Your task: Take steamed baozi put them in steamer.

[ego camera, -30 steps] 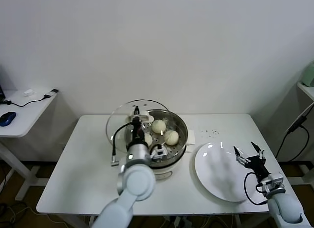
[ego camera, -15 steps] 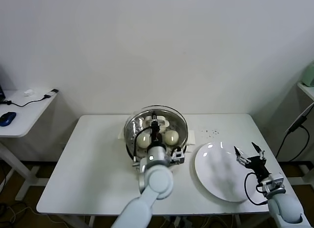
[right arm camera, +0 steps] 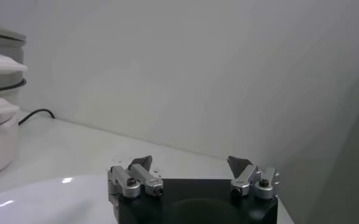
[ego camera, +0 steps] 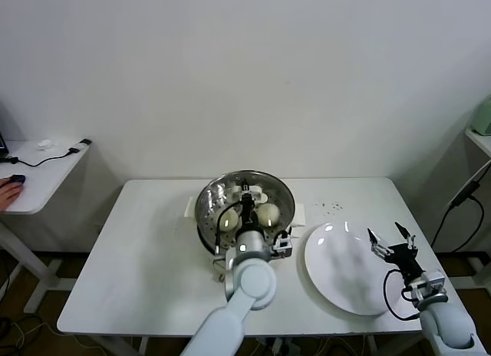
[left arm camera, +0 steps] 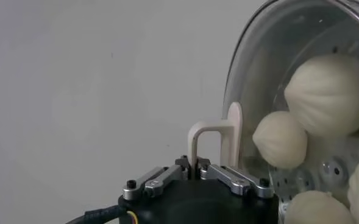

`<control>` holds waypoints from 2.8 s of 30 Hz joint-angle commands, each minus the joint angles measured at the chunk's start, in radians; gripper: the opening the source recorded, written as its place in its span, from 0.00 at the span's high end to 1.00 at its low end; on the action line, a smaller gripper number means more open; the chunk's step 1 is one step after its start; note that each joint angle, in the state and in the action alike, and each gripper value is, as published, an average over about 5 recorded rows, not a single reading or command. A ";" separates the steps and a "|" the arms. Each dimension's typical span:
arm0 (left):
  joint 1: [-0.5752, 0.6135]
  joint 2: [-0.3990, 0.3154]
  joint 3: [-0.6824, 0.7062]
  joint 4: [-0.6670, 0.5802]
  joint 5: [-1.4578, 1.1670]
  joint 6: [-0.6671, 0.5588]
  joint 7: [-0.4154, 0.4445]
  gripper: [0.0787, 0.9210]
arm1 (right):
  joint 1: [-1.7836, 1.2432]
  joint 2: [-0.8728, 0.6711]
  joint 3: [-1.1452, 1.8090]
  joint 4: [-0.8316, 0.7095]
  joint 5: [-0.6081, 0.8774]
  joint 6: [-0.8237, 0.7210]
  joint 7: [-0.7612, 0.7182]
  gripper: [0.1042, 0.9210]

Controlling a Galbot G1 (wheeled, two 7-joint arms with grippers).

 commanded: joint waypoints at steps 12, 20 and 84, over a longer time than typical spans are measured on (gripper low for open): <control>0.006 -0.005 -0.014 0.035 -0.017 0.049 -0.033 0.92 | 0.003 0.005 0.001 -0.004 -0.009 0.003 -0.003 0.12; 0.010 0.004 -0.012 0.035 -0.017 0.049 -0.036 0.92 | 0.002 0.006 0.003 -0.003 -0.011 0.003 -0.004 0.12; 0.862 0.036 -1.001 -0.440 -1.873 -0.802 -0.215 0.12 | -0.107 0.079 0.013 0.259 -0.001 -0.140 -0.023 0.12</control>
